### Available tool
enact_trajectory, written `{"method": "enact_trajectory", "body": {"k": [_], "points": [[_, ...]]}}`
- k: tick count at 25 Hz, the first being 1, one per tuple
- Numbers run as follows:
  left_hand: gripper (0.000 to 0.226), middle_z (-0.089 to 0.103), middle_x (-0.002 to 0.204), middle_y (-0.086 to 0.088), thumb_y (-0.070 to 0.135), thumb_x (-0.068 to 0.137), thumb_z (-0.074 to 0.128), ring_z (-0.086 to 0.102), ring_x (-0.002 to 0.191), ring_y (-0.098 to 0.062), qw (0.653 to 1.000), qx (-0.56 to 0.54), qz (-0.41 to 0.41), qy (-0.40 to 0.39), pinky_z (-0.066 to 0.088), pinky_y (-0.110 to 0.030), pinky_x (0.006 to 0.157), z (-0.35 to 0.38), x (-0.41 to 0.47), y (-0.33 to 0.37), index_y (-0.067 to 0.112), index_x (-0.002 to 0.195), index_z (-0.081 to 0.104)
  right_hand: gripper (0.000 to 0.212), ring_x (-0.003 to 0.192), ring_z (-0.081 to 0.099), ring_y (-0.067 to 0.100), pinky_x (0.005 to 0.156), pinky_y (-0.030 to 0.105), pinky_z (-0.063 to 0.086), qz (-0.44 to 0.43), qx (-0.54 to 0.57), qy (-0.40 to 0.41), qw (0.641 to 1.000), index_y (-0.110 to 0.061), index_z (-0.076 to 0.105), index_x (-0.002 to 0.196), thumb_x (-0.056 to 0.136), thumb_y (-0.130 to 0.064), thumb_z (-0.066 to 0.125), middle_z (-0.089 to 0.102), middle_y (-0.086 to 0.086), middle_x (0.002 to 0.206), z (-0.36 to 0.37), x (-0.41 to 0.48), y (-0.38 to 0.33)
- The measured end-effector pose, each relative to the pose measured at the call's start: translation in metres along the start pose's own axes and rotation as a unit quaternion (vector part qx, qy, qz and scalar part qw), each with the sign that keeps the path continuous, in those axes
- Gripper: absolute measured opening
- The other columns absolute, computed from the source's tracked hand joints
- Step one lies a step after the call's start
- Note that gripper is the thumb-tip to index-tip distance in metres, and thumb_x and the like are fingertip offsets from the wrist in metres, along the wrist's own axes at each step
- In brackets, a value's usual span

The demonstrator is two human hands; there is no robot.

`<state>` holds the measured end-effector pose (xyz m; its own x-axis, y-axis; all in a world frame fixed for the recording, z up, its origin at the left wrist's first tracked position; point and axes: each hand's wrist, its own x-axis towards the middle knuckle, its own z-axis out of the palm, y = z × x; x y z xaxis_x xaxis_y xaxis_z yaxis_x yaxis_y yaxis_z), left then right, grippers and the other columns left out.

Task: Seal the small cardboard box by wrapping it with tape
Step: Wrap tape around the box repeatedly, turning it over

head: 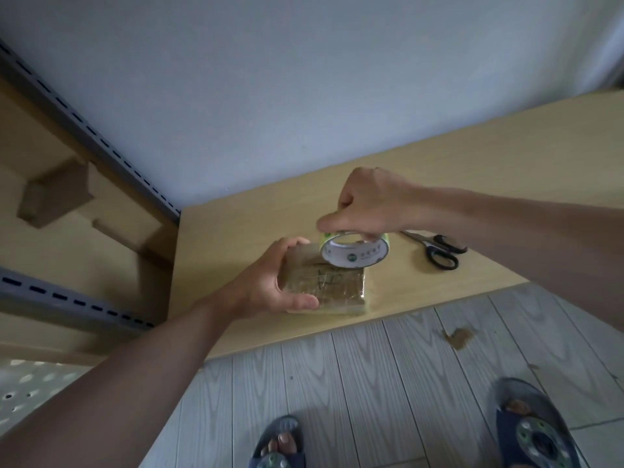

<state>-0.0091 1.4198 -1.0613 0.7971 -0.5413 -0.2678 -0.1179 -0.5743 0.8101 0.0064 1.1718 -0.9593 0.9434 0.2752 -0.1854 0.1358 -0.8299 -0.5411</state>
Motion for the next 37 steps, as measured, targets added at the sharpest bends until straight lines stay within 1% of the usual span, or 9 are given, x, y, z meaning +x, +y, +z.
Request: {"method": "enact_trajectory", "body": {"k": [6,10,12,15,23,25,28,31,37], "points": [[0.09,0.052,0.133,0.013,0.048,0.065,0.091,0.054,0.125,-0.007,1.0,0.023,0.011,0.004,0.046,-0.029,0.104,0.001,0.001,-0.001,0.036,0.138,0.039,0.056,0.046,0.031,0.019,0.05,0.027,0.027,-0.002,-0.01,0.001,1.0,-0.016,0.035,0.049,0.085,-0.047,0.065,0.033,0.0,0.049,-0.007,-0.013,0.025],[0.094,0.052,0.131,0.015,0.057,0.059,0.088,0.058,0.115,0.0,0.999,0.037,-0.012,0.014,0.052,-0.019,0.089,0.0,0.001,0.004,0.041,0.136,0.037,0.059,0.043,0.037,0.02,0.05,0.025,0.032,0.037,-0.04,0.004,0.999,-0.014,0.04,0.045,0.084,-0.05,0.066,0.038,-0.002,0.044,0.0,-0.026,0.061],[0.098,0.05,0.131,0.014,0.06,0.057,0.089,0.058,0.116,-0.005,0.999,0.04,-0.015,0.01,0.059,-0.028,0.084,0.0,0.002,0.004,0.041,0.137,0.036,0.058,0.041,0.043,0.019,0.046,0.022,0.033,0.049,-0.082,0.016,0.995,-0.016,0.045,0.047,0.085,-0.056,0.064,0.044,-0.003,0.044,0.01,-0.033,0.07],[0.102,0.047,0.133,0.015,0.065,0.056,0.087,0.054,0.119,-0.004,0.998,0.054,-0.015,0.005,0.06,-0.035,0.088,0.0,0.003,0.005,0.04,0.138,0.033,0.058,0.042,0.047,0.019,0.044,0.021,0.033,0.05,-0.096,0.038,0.993,-0.017,0.048,0.049,0.085,-0.059,0.063,0.049,-0.002,0.047,0.018,-0.033,0.074],[0.103,0.044,0.138,0.018,0.072,0.058,0.081,0.046,0.126,0.003,0.994,0.103,-0.032,-0.006,0.041,-0.025,0.105,0.0,0.001,0.013,0.038,0.14,0.031,0.058,0.041,0.042,0.018,0.045,0.024,0.03,0.068,-0.064,0.029,0.995,-0.015,0.05,0.054,0.09,-0.06,0.057,0.046,-0.001,0.047,0.039,-0.035,0.084],[0.106,0.034,0.148,0.012,0.072,0.065,0.08,0.038,0.137,-0.009,0.982,0.176,-0.053,-0.034,0.035,-0.031,0.112,-0.005,0.001,0.025,0.034,0.147,0.024,0.058,0.044,0.046,0.02,0.046,0.026,0.035,0.071,-0.055,0.039,0.995,-0.013,0.054,0.057,0.09,-0.061,0.055,0.05,0.0,0.05,0.047,-0.037,0.083],[0.132,-0.007,0.166,0.011,0.089,0.063,0.063,0.002,0.155,-0.016,0.903,0.416,-0.065,-0.085,0.01,-0.055,0.125,-0.007,0.008,0.054,0.025,0.159,-0.002,0.058,0.043,0.048,0.02,0.044,0.023,0.037,0.071,-0.056,0.065,0.994,-0.014,0.055,0.055,0.088,-0.062,0.055,0.053,0.001,0.05,0.052,-0.039,0.081],[0.152,-0.031,0.162,0.006,0.092,0.055,0.063,-0.022,0.151,-0.014,0.878,0.458,-0.05,-0.131,-0.01,-0.063,0.121,0.025,0.026,0.087,0.027,0.151,-0.035,0.058,0.043,0.05,0.019,0.043,0.023,0.039,0.067,-0.065,0.076,0.993,-0.014,0.057,0.058,0.086,-0.065,0.055,0.055,0.0,0.051,0.052,-0.039,0.081],[0.131,0.032,0.16,0.007,0.074,0.058,0.081,0.035,0.144,-0.018,0.937,0.349,0.014,-0.022,0.03,-0.056,0.117,0.053,0.049,0.104,0.034,0.157,0.006,0.054,0.044,0.04,0.017,0.045,0.027,0.03,0.048,0.026,0.086,0.995,-0.015,0.048,0.054,0.088,-0.056,0.056,0.045,-0.004,0.049,0.038,-0.039,0.097]]}}
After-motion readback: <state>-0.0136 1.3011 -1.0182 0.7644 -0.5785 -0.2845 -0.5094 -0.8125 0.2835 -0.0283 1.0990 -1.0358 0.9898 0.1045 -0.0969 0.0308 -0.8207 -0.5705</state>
